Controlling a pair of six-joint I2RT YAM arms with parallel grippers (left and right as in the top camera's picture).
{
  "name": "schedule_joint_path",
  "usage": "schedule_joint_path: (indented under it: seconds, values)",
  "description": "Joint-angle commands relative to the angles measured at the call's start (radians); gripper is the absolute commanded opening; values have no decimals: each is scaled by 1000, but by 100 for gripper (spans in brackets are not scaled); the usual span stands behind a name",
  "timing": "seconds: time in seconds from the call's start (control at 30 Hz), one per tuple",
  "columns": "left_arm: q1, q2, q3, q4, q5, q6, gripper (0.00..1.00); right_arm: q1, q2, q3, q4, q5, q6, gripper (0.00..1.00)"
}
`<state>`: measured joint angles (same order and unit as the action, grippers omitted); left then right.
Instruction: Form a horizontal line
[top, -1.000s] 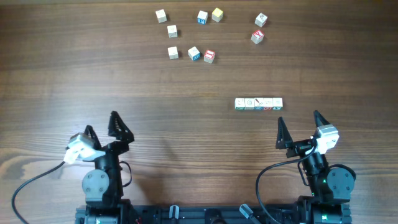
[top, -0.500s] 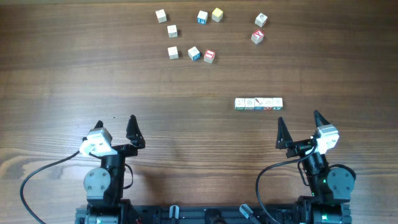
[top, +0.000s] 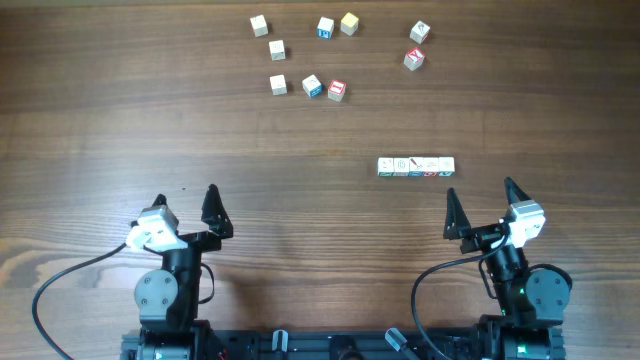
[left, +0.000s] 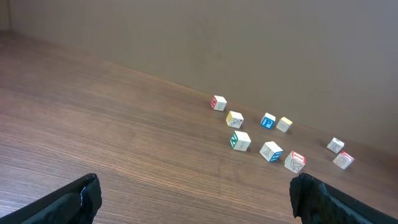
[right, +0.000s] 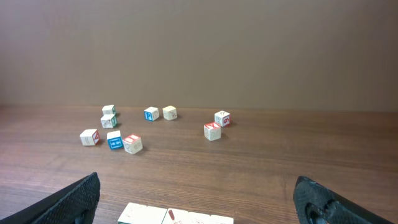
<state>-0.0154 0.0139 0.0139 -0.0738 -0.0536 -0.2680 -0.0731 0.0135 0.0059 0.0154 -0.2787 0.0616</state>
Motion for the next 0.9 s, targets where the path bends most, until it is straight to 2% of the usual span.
schedule_joint_path:
  seconds: [0.0,0.87]
  values:
    - [-48,-10,-8,5,1,-9,100,4,-9,-1,5,17,-2,100]
    - [-63,-10,-8,5,1,-9,100,4,-9,-1,6,17,-2,100]
